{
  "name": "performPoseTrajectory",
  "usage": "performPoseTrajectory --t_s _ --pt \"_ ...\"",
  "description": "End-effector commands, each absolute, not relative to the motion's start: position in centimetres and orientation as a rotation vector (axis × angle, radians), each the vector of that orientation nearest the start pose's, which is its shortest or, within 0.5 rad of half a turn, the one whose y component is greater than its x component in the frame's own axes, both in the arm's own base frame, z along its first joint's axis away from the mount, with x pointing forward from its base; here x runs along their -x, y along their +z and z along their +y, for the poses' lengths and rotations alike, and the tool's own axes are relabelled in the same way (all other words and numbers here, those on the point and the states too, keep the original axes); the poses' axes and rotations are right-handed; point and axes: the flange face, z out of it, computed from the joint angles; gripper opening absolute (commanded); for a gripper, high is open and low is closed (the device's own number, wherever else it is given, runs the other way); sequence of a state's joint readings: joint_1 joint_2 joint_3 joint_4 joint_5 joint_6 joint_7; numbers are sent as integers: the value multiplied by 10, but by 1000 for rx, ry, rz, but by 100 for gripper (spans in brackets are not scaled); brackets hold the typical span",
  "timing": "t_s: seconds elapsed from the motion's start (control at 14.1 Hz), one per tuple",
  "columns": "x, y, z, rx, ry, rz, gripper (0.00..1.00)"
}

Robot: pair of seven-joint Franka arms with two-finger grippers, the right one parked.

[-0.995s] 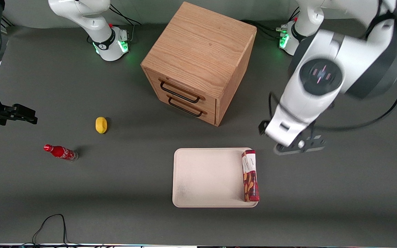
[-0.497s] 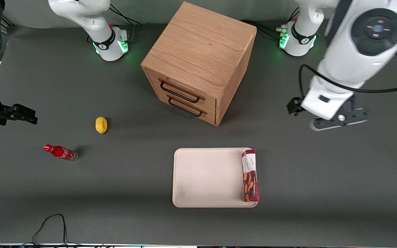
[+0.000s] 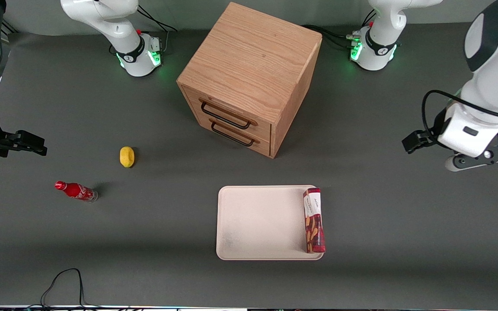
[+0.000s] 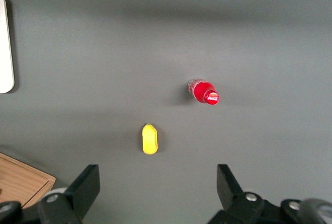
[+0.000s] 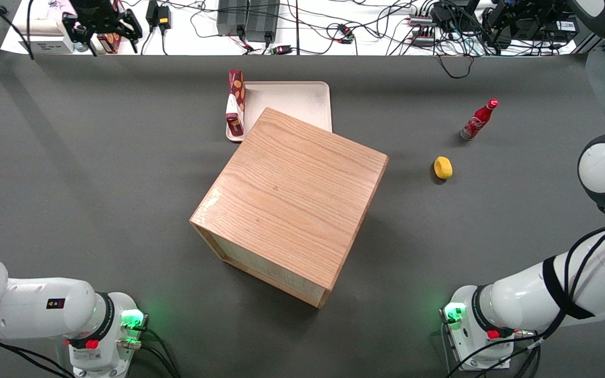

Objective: Place red cookie box on tray

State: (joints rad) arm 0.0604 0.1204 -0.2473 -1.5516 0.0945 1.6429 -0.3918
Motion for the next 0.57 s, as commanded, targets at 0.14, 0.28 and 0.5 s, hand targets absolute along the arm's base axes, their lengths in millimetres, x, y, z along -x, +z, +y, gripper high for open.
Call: performPoseTrajectory --t_s 0.14,0.28,0.5 --pt "-567 594 -20 3142 -49 -274 100" --pt "-567 597 -3 3144 -61 -248 100" --pt "-568 603 -5 3143 -81 -233 100"
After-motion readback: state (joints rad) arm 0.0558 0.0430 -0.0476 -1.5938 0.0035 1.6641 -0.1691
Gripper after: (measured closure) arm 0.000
